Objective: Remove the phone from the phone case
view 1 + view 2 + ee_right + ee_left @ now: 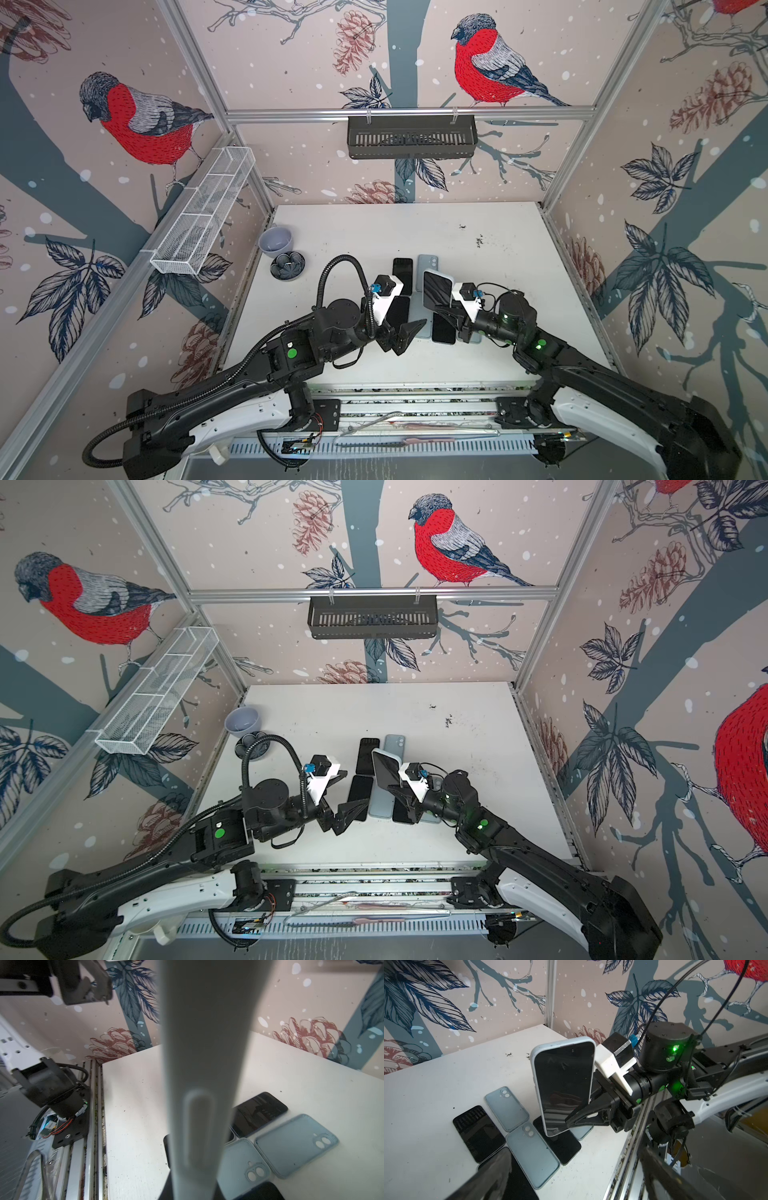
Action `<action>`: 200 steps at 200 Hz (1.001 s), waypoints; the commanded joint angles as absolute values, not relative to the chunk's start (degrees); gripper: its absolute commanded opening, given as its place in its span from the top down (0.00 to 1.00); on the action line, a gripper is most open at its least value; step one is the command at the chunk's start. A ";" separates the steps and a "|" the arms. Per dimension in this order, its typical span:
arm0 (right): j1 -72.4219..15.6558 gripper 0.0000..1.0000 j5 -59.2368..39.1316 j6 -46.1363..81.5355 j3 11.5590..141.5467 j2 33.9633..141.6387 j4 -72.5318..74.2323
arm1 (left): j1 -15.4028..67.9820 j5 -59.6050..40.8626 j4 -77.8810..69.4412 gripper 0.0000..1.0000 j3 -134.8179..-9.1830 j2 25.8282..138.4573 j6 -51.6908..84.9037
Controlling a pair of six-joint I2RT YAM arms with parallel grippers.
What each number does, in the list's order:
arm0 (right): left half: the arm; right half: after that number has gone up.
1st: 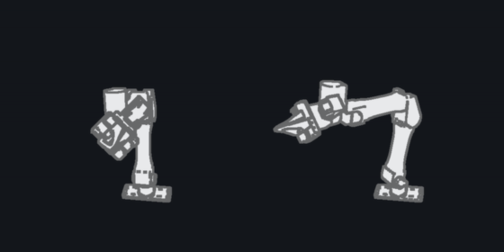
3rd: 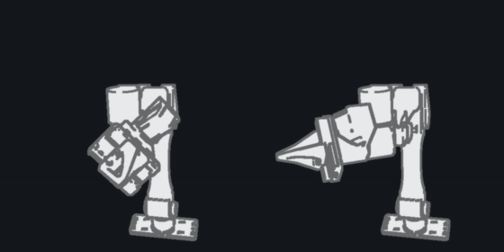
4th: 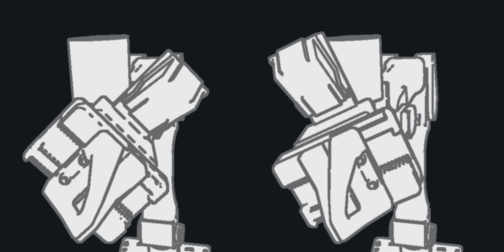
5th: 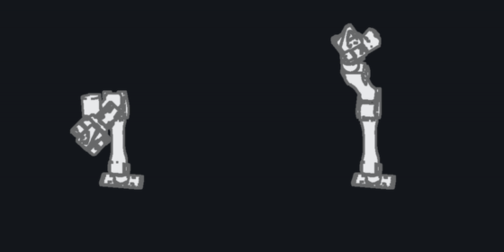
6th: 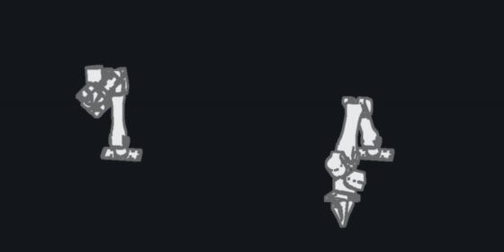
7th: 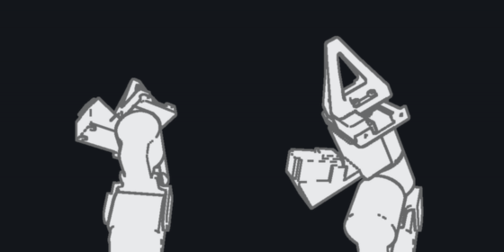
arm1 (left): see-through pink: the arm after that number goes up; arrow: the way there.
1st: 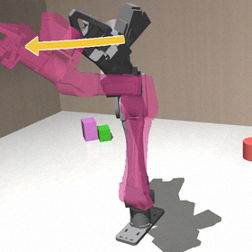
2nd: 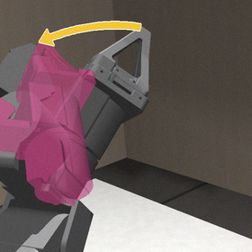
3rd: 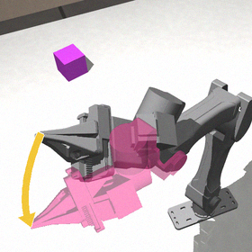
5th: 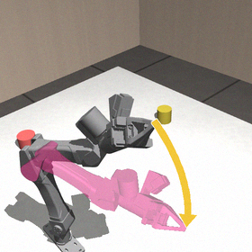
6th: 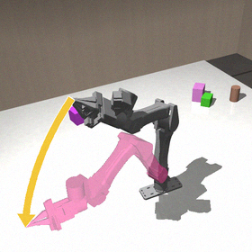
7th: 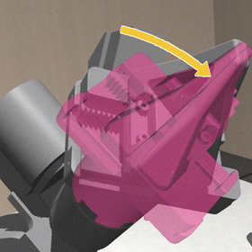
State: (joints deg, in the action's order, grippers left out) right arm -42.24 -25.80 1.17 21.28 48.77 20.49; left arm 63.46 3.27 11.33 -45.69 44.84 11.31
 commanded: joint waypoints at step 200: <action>-49.29 1.00 -37.57 -8.35 19.69 54.33 26.56 | 55.28 -17.97 23.67 0.69 -51.99 49.56 -2.69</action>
